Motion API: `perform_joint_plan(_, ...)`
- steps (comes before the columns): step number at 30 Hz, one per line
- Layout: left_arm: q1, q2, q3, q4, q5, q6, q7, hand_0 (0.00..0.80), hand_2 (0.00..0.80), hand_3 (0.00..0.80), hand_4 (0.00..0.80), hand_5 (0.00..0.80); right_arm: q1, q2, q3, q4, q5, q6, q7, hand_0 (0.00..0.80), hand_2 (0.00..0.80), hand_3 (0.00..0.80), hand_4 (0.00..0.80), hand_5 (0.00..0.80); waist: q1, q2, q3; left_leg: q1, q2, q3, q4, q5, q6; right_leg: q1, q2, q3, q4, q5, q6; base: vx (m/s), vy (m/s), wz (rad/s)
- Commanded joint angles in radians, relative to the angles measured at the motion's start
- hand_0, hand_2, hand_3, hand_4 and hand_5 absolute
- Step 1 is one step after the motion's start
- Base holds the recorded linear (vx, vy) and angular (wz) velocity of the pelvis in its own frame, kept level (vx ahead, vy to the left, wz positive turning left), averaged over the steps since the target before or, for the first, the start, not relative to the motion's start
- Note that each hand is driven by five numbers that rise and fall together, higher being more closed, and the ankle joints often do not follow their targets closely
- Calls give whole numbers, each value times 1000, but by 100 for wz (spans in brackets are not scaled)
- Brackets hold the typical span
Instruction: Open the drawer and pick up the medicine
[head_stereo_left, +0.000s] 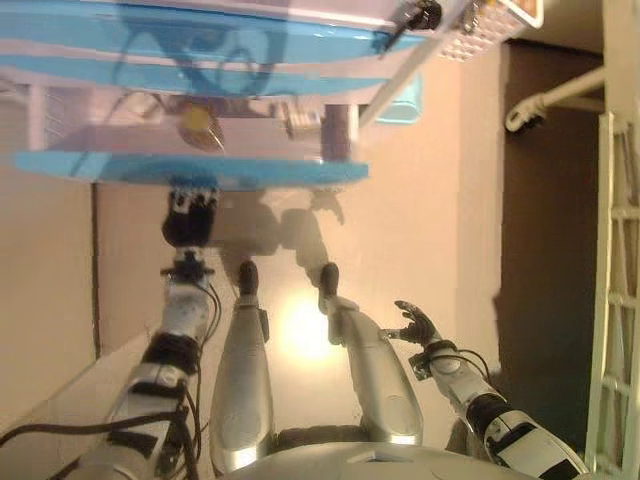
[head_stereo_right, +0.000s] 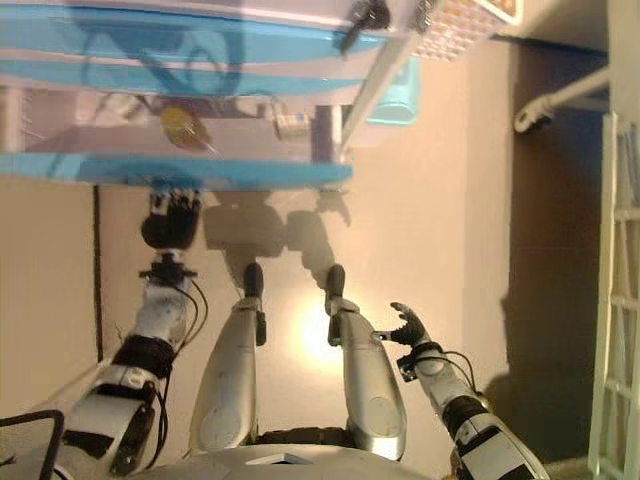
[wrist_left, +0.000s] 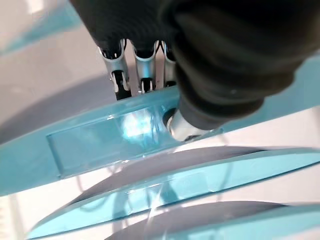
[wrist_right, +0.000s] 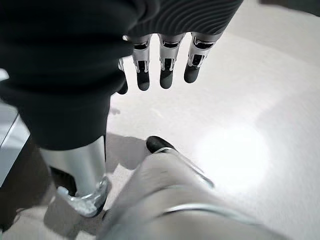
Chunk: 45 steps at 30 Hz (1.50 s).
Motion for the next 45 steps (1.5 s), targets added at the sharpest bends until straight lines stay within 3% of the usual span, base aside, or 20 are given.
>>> perform_joint_plan(1,197,61,198,33,2,22,-35,800,800,800,800,800,79,-47,-59,-25,-38,3,2,0,0,0,0,0,80,64,-26,-75,-141,20,82,-72,92,73,15,12,-41,-11,4,16,46,48)
perform_joint_plan(7,317,7,166,176,141,169,-32,800,800,800,800,800,55,-79,-116,40,-66,-15,14,0,0,0,0,0,141,123,-26,-11,-135,-30,8,-4,66,143,-16,-46,-3,-54,-12,7,34,58)
perform_joint_plan(13,392,-9,164,317,329,242,26,800,800,800,800,800,41,-95,-174,107,-92,-31,16,0,0,0,0,0,175,163,-37,90,-118,-62,-57,43,40,234,-42,-103,1,-71,-6,14,47,52)
perform_joint_plan(18,440,-22,203,401,417,235,-6,800,800,800,800,800,70,-90,-207,137,-106,-43,31,0,0,0,0,0,183,169,-74,154,-109,-69,-91,55,31,289,-56,-130,-16,-68,2,57,54,27)
perform_joint_plan(23,459,-24,211,472,509,178,-49,800,800,800,800,800,116,-80,-235,167,-127,-58,42,0,0,0,0,0,173,164,-124,229,-108,-70,-125,46,27,337,-67,-137,-34,-61,14,83,57,14)
perform_joint_plan(24,460,-25,206,477,529,167,-47,587,587,587,587,587,125,-78,-239,172,-133,-61,40,0,0,0,0,0,170,163,-131,240,-108,-70,-130,46,27,342,-68,-137,-38,-58,16,65,49,7)
perform_joint_plan(25,460,-26,200,485,552,153,-35,0,0,0,0,0,134,-76,-242,177,-140,-62,35,0,0,0,0,0,166,162,-139,253,-109,-71,-137,46,28,348,-68,-135,-43,-55,17,73,46,1)
perform_joint_plan(31,437,-18,166,569,753,71,183,0,0,0,0,0,164,-76,-274,201,-148,-53,-24,0,0,0,0,0,136,143,-183,300,-119,-71,-171,39,38,372,-67,-114,-83,-37,31,45,24,0)
perform_joint_plan(37,413,19,162,643,1041,65,465,0,0,0,0,0,192,-95,-316,223,-145,-40,-68,0,0,0,0,0,99,112,-218,325,-124,-50,-183,20,52,383,-62,-77,-126,-15,44,9,7,-7)
perform_joint_plan(42,402,49,96,668,1288,99,561,0,0,0,0,0,214,-110,-359,219,-119,-44,-135,0,0,0,0,0,66,88,-254,352,-121,-14,-213,7,67,385,-58,-44,-163,12,61,-3,-4,-23)
perform_joint_plan(45,401,55,58,661,1273,141,555,0,0,0,0,0,228,-128,-397,164,-90,-77,-186,0,0,0,0,0,42,73,-274,368,-118,11,-229,-2,77,384,-55,-16,-183,32,75,1,-1,-31)
